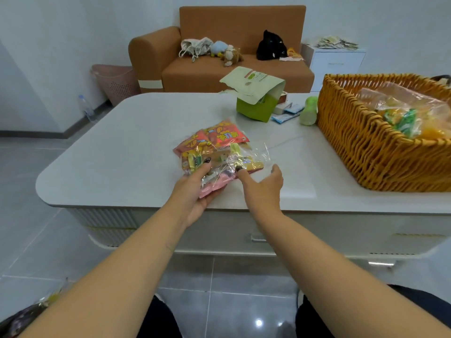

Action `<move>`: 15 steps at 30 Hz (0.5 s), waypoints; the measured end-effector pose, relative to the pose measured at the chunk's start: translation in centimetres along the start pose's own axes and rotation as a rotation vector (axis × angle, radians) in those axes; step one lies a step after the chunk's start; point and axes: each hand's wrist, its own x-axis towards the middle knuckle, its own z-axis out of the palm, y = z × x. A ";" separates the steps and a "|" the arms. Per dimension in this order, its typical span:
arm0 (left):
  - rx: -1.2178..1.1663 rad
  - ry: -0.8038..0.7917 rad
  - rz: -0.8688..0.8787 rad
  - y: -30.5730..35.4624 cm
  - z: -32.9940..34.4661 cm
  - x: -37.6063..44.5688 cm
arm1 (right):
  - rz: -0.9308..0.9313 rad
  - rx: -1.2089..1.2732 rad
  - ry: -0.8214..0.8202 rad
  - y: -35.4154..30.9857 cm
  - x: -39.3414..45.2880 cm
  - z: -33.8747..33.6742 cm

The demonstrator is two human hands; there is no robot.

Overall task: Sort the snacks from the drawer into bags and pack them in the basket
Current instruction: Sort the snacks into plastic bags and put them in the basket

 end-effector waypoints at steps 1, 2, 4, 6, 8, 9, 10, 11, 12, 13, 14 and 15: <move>0.004 -0.014 0.030 -0.1 0.4 -0.7 | 0.126 0.169 -0.021 -0.4 -0.4 -0.4; 0.031 -0.031 0.059 -0.2 0.8 -1.4 | 0.236 0.332 -0.076 -0.7 -0.6 -0.7; 0.110 -0.070 0.127 -0.4 1.4 -2.9 | 0.331 0.590 -0.207 -1.2 -1.3 -1.3; 0.194 -0.110 0.196 -0.6 2.1 -4.5 | 0.304 0.799 -0.255 -1.6 -2.3 -1.9; 0.289 -0.125 0.230 -1.0 2.6 -6.1 | 0.270 0.981 -0.265 -1.9 -3.4 -2.9; 0.342 -0.120 0.232 -1.3 2.7 -6.9 | 0.277 1.052 -0.273 -2.0 -4.0 -3.5; 0.404 -0.109 0.229 -1.9 2.8 -7.5 | 0.295 1.094 -0.284 -2.1 -4.6 -4.2; 0.474 -0.096 0.226 -2.5 2.8 -8.2 | 0.310 1.113 -0.286 -2.2 -5.0 -5.0; 0.556 -0.085 0.229 -3.2 2.8 -8.7 | 0.322 1.108 -0.277 -2.2 -5.5 -5.8; 0.634 -0.084 0.234 -3.7 2.8 -9.3 | 0.337 1.096 -0.268 -2.1 -6.0 -6.5; 0.694 -0.093 0.236 -4.1 2.8 -9.7 | 0.352 1.079 -0.251 -2.0 -6.4 -7.3; 0.717 -0.116 0.231 -4.2 3.0 -10.0 | 0.372 1.059 -0.221 -2.1 -6.7 -8.1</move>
